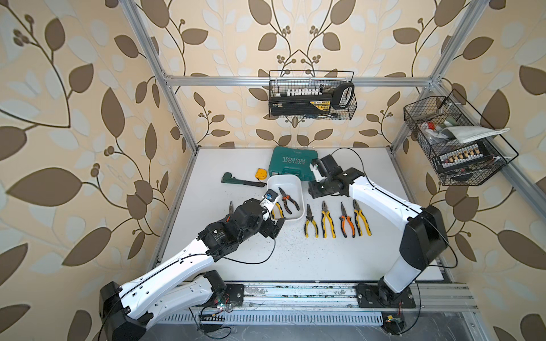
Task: Take the pliers out of the storage box
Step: Pick up the pliers from the storage box.
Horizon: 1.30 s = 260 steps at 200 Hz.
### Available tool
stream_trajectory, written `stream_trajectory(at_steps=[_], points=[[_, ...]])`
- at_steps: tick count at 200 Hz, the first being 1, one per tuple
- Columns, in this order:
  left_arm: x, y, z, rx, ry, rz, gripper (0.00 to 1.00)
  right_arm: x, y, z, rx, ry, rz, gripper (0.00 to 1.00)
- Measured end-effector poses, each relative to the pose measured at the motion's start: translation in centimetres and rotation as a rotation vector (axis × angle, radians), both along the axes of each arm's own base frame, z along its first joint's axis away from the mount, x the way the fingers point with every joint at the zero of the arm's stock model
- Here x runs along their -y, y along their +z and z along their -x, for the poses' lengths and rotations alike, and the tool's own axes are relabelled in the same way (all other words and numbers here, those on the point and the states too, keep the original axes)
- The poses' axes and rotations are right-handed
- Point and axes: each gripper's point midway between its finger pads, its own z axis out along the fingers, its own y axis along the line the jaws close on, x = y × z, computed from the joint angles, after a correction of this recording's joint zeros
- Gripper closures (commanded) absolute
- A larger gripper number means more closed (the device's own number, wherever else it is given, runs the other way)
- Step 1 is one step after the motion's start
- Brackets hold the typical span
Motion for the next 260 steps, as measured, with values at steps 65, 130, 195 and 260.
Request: stream_trajectory(at_steps=[65,130,195,260], points=[[-4.7,-1.9,1.1,-0.094,0.22,0.019,0.01,-7.7,-5.5,-1.7,-0.06,0.119,0.106,0.72],[-4.8,-2.8,0.9,-0.116,0.239,-0.013,0.01,-6.1,-10.6,-2.4,-0.147,0.112,0.286,0.67],[-4.8,-2.9,0.9,-0.117,0.238,-0.016,0.01,-6.2,-12.8,-2.5,-0.187,0.118,0.299,0.78],[-5.1,-2.9,0.6,-0.117,0.252,-0.014,0.01,-5.8,-12.6,-2.7,-0.181,0.113,0.281,0.98]])
